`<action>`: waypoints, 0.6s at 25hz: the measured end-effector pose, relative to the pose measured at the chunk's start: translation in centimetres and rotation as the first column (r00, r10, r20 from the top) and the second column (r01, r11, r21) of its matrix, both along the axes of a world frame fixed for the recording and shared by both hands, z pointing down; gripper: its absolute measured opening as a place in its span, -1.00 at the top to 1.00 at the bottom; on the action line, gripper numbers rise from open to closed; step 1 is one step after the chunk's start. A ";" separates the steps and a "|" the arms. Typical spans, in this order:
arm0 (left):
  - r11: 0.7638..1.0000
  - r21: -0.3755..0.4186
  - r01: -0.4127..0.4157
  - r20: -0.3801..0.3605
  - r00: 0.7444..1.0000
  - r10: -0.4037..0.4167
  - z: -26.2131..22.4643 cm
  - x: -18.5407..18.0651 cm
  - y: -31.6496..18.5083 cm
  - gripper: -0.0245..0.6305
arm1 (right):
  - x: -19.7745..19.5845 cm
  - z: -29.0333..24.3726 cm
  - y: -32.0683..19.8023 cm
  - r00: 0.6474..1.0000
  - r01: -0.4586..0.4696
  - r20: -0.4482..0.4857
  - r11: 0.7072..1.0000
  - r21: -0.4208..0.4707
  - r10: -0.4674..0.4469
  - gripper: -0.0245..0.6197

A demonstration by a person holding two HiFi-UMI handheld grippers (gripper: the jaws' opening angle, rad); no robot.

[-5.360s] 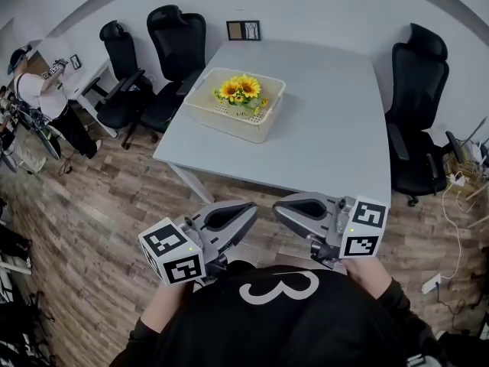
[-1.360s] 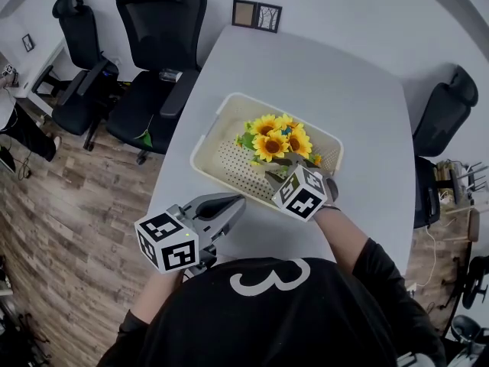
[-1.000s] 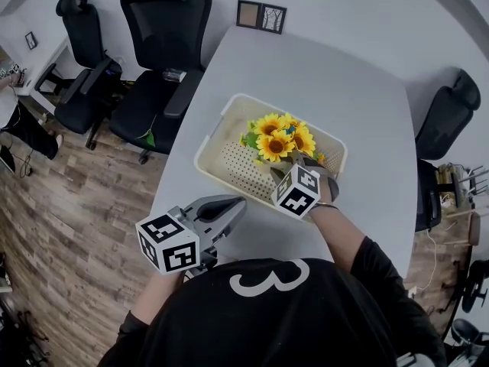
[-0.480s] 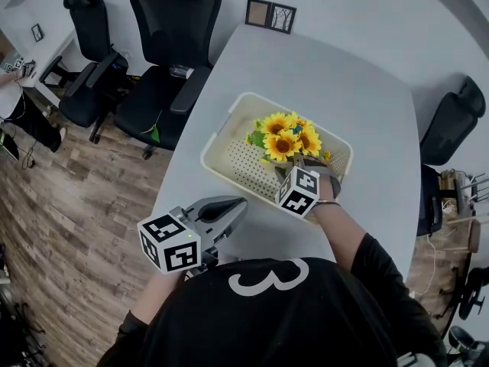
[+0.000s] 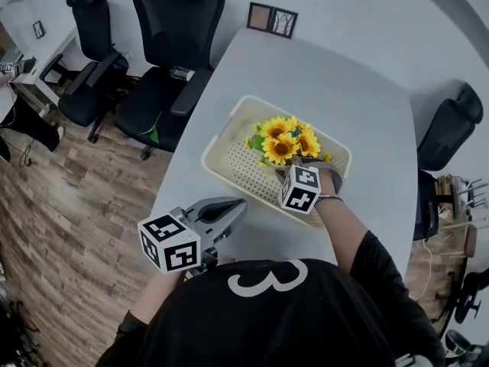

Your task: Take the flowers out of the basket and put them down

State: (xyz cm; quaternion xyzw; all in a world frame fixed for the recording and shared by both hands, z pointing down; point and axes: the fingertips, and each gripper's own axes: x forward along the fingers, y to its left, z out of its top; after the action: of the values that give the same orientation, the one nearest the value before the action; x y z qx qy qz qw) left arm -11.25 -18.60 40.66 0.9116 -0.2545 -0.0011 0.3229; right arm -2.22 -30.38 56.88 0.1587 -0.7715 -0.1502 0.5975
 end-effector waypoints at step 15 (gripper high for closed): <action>1.000 -0.019 -0.018 -0.007 1.000 0.018 0.4 0.4 -0.6 0.89 | -0.1 0.1 0.4 0.999 0.026 -0.020 0.999 0.038 -0.026 0.70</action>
State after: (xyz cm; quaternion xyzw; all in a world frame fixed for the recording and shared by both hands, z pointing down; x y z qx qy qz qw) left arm -10.86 -19.24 41.11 0.9107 -0.2451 0.0009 0.3325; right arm -2.30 -29.93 56.97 0.1587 -0.7647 -0.1744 0.5997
